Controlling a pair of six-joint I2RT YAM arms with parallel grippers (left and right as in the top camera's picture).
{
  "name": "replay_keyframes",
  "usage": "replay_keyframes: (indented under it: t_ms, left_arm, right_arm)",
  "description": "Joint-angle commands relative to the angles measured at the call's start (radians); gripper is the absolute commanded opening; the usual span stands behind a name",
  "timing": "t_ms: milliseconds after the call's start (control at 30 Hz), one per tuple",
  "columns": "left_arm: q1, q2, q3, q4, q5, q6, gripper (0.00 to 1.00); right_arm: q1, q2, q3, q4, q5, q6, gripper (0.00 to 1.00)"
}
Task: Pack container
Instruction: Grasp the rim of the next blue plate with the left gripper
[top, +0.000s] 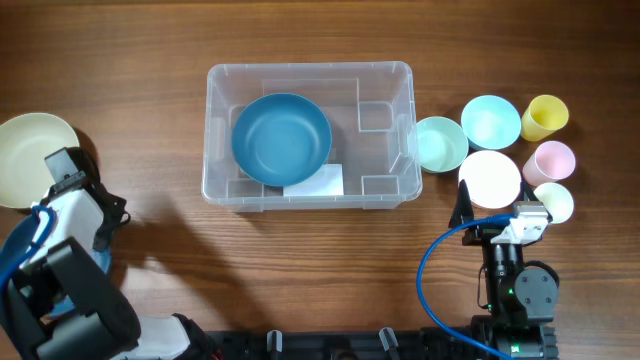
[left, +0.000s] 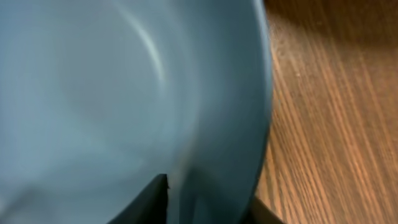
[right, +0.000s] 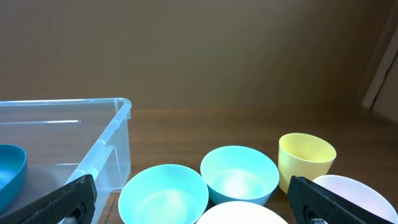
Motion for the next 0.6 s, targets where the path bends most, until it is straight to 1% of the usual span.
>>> replay_keyframes:
  t_ms: [0,100,367,567]
  left_arm:
    - [0.005,0.018,-0.006,0.009,0.008,0.001,0.12]
    - [0.005,0.007,-0.006,0.01,0.008,0.0,0.09]
    - [0.005,-0.039,-0.004,0.008,0.009,0.0,0.13]
    - [0.003,-0.119,-0.003,0.003,0.013,0.001,0.09]
  right_arm:
    - [-0.003,-0.005,-0.003,0.003,-0.013,-0.01,1.0]
    - [-0.003,-0.005,-0.003,0.003,-0.013,-0.01,1.0]
    - [-0.003,-0.005,-0.003,0.003,-0.013,-0.01,1.0]
    - [-0.003,-0.005,-0.003,0.003,-0.012,-0.01,1.0]
